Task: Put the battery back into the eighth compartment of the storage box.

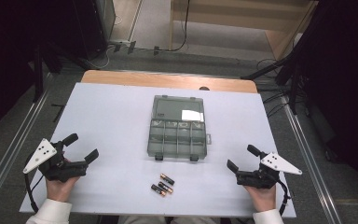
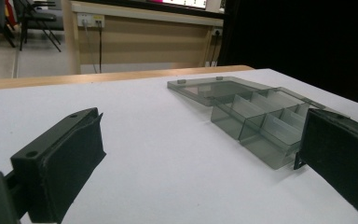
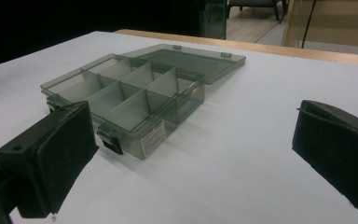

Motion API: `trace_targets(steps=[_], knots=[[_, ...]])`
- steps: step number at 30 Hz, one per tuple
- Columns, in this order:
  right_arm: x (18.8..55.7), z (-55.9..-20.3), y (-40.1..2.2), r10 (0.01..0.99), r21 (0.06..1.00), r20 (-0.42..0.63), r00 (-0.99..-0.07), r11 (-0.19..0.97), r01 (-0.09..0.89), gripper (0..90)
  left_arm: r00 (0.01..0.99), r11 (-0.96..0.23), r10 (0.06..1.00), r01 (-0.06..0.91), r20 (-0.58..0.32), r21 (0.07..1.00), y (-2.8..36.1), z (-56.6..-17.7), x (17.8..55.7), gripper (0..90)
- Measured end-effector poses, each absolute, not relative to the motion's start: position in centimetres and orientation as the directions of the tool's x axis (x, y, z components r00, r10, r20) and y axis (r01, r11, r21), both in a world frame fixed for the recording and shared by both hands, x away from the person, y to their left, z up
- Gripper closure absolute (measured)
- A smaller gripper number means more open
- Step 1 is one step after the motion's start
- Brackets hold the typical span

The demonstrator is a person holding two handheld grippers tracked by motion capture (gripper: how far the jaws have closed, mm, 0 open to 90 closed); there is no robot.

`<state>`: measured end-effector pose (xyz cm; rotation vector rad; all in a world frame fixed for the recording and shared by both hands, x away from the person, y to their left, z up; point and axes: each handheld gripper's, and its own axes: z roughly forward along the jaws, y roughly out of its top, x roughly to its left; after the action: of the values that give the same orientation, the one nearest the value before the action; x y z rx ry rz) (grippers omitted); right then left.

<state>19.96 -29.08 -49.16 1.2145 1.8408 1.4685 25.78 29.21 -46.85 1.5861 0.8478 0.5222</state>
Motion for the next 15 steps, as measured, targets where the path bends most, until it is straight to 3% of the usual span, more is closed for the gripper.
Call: trace_targets(steps=[15], knots=[[20.2,-48.6,-27.6,0.847,0.935,0.132,-0.515,0.066,0.348,0.0,0.631,-0.036,0.767,0.228,-0.119,0.973,29.2,-46.8,25.7,0.0]])
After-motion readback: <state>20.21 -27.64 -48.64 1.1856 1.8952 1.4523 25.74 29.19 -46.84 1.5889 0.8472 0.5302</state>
